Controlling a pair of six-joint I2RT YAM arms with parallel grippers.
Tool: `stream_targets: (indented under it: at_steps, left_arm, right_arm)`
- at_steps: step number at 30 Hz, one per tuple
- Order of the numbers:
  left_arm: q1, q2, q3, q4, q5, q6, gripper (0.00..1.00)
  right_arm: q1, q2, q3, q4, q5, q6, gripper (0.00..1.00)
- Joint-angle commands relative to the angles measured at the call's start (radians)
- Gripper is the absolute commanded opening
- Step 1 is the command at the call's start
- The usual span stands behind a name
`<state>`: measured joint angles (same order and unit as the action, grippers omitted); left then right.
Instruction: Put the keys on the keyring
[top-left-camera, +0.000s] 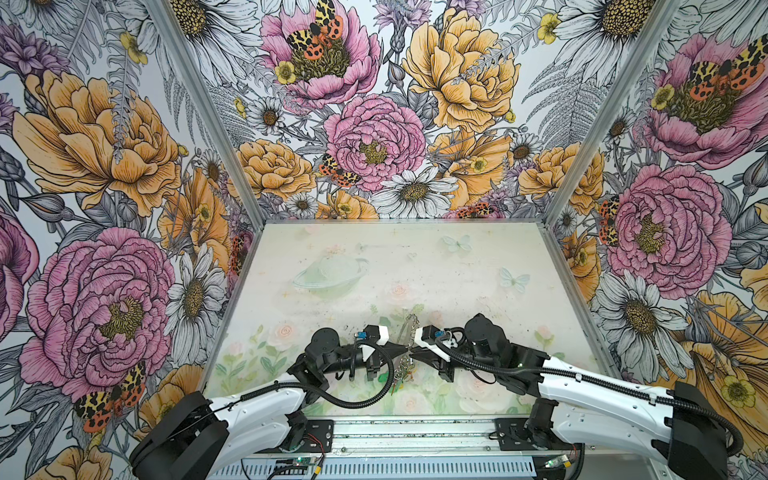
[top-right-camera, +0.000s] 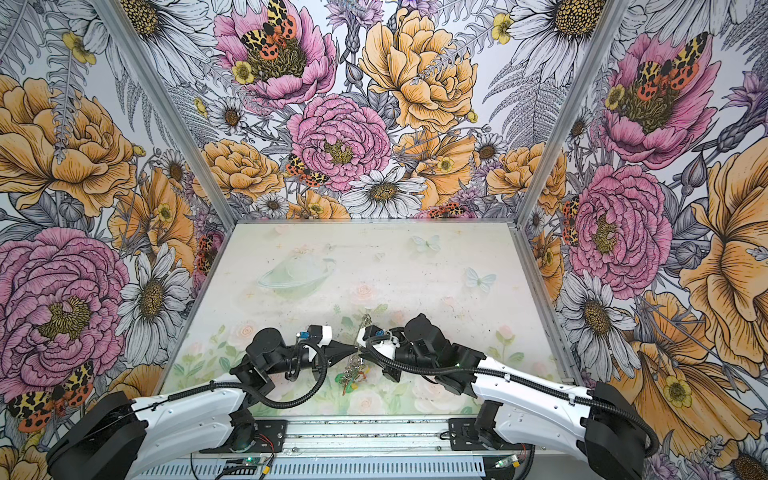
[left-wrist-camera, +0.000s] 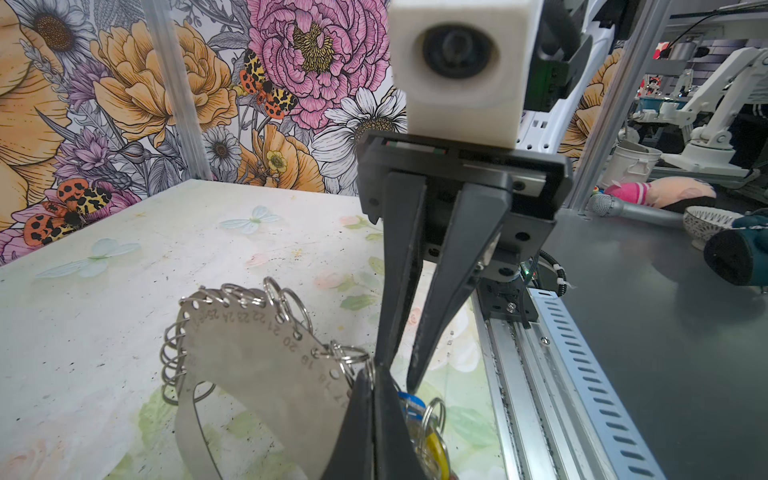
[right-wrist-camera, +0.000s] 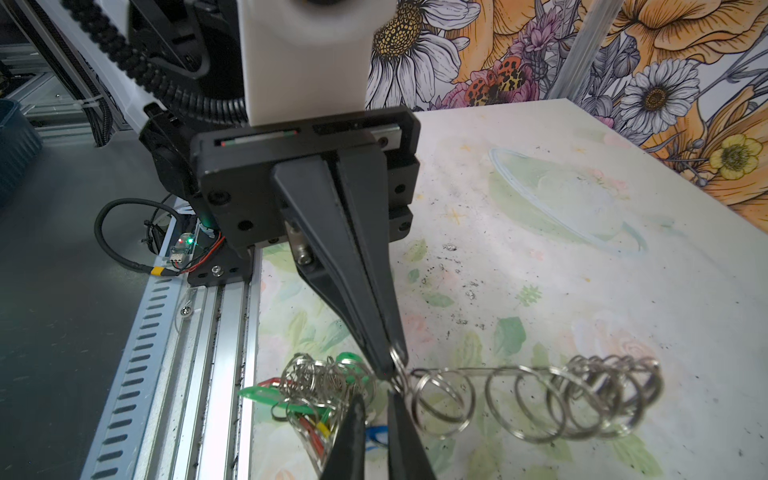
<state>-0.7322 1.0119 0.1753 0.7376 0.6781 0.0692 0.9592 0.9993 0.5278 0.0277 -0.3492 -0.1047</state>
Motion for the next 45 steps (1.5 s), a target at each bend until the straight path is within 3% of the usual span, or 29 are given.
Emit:
stream_targets:
  at_steps: [1, 16, 37, 45]
  left_arm:
    - [0.006, 0.007, 0.01, 0.063, 0.06, 0.009, 0.0]
    - [0.011, 0.002, 0.007, 0.054, 0.062, 0.014, 0.0]
    - [0.002, 0.039, 0.023, 0.073, 0.139, 0.009, 0.0]
    - [-0.009, 0.041, 0.034, 0.027, 0.123, 0.033, 0.0]
  right_arm:
    - [0.001, 0.002, 0.014, 0.018, 0.048, 0.001, 0.15]
    - [0.002, -0.002, 0.011, 0.004, 0.078, 0.005, 0.16]
    - [0.002, 0.053, 0.017, 0.06, -0.041, 0.019, 0.14]
    - [0.004, 0.043, 0.021, 0.048, -0.036, 0.014, 0.04]
